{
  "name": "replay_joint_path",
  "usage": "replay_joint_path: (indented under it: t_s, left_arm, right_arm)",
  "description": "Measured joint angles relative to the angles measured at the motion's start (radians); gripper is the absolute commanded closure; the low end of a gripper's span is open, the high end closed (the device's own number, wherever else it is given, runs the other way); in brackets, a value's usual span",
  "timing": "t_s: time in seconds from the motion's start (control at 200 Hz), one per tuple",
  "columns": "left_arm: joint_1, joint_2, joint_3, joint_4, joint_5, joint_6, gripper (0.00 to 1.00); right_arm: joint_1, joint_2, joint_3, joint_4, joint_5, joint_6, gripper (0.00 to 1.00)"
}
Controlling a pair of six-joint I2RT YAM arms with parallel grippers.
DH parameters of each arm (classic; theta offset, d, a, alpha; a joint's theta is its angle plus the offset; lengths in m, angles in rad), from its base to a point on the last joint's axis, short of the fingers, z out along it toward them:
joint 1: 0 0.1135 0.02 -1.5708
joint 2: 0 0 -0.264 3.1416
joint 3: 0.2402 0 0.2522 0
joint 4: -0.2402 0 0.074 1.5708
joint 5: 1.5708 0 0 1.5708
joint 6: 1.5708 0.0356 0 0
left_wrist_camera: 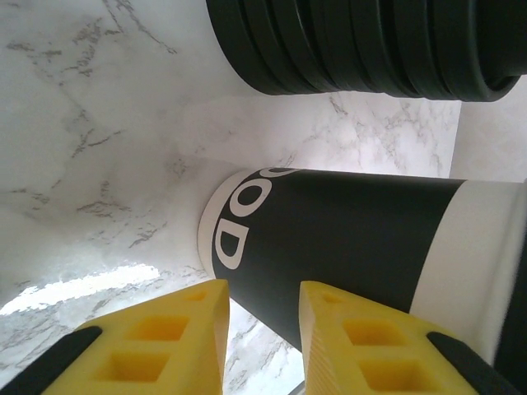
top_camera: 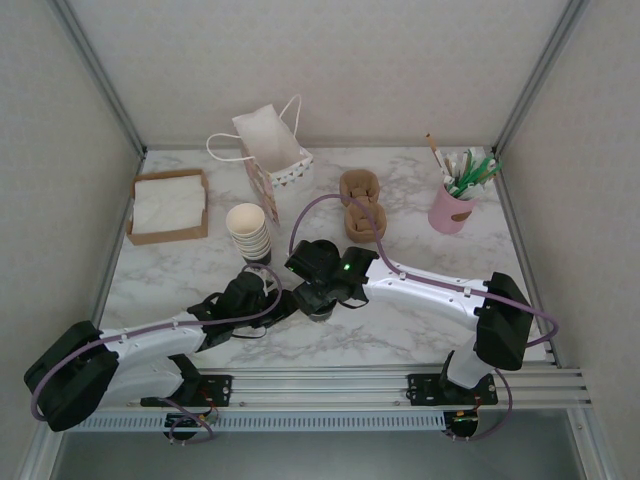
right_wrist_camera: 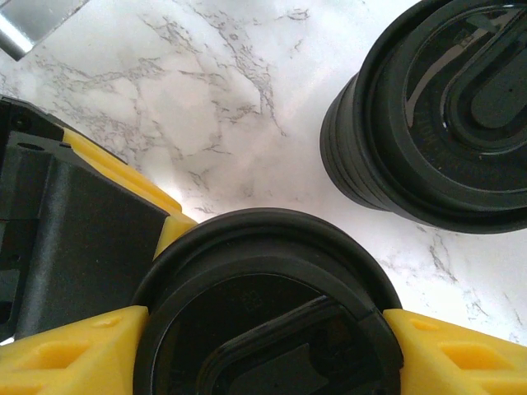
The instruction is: Pack the takeout coffee
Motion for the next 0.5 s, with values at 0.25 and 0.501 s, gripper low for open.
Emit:
replay_joint_path:
  t_s: [0.25, 0.501]
  left_arm:
    - [0.000, -0.011, 0.000, -0.024, -0.018, 0.003, 0.62]
    - [0.000, -0.038, 0.000, -0.058, 0.010, 0.008, 0.62]
  right_arm:
    - [0.000, 0.000, -0.007, 0.015, 0.006, 0.005, 0.31]
    - [0.000, 0.000, -0.009, 0.017, 0.006, 0.019, 0.31]
